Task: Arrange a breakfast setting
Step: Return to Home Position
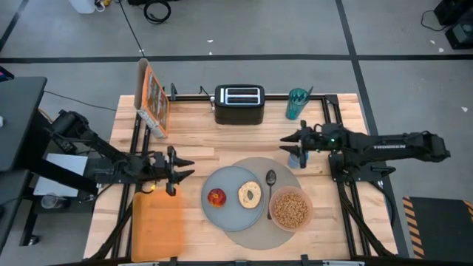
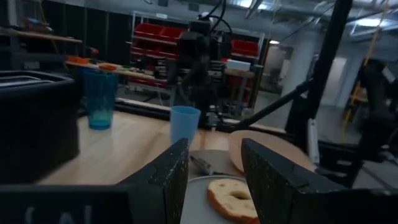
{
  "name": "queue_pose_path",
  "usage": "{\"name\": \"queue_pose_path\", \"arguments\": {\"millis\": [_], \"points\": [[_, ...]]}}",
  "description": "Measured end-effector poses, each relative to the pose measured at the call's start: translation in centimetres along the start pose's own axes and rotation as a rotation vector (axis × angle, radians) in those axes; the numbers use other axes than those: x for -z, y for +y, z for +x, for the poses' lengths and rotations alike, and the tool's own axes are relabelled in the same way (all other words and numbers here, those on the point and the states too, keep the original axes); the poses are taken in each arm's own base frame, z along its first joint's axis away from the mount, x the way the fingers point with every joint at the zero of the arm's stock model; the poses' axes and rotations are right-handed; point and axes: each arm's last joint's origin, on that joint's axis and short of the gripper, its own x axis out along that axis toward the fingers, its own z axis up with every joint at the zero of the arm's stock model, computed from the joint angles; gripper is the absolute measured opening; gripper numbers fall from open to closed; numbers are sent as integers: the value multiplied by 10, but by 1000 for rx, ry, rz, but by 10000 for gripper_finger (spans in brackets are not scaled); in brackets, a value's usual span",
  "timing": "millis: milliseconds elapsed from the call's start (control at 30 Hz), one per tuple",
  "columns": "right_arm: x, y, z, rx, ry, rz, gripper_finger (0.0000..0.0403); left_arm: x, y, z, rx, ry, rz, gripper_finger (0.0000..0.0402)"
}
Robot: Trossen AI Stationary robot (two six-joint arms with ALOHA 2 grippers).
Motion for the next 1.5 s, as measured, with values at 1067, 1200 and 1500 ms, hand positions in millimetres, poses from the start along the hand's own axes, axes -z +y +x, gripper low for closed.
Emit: {"name": "queue_pose_path", "arguments": {"millis": [1067, 1200, 1500], "points": [[1, 2, -86, 7, -437, -11, 149, -19, 23, -18, 21, 33, 93, 44], [13, 0, -76, 16, -439, -19, 147, -18, 28, -27, 13, 67, 36, 35], [29, -5, -64, 155, -607, -71, 133, -14, 34, -38, 93, 141, 52, 34]]}}
